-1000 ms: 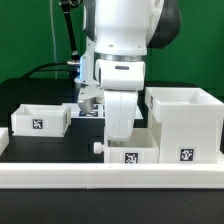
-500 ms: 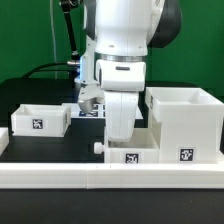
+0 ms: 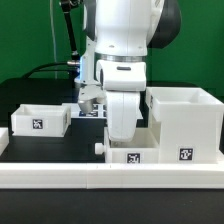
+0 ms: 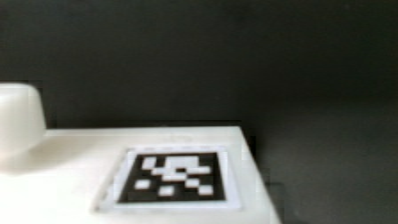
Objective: Assemble drawer
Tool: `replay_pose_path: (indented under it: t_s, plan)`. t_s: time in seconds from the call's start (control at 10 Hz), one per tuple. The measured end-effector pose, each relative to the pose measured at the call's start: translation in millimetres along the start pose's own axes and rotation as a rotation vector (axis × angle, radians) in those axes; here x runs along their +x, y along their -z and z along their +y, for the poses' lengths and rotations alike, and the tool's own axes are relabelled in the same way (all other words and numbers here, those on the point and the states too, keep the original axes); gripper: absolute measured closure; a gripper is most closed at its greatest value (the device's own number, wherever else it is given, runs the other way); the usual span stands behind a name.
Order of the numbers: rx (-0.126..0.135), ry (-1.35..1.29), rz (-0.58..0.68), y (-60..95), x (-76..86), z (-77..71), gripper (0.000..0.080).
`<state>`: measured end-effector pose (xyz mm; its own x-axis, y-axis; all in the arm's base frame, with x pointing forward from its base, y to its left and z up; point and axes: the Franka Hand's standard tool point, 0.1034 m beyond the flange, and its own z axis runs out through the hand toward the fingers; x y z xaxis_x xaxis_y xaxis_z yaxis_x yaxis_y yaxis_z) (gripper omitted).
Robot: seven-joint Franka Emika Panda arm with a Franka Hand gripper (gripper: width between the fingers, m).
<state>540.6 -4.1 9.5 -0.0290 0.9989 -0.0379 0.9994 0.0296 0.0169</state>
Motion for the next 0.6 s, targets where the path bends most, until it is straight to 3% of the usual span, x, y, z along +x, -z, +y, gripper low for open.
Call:
replay_pose_path:
  t_s: [0.6]
  plan:
    - [0.004, 0.005, -0.006, -0.1, -0.1, -0.1, 0.0757]
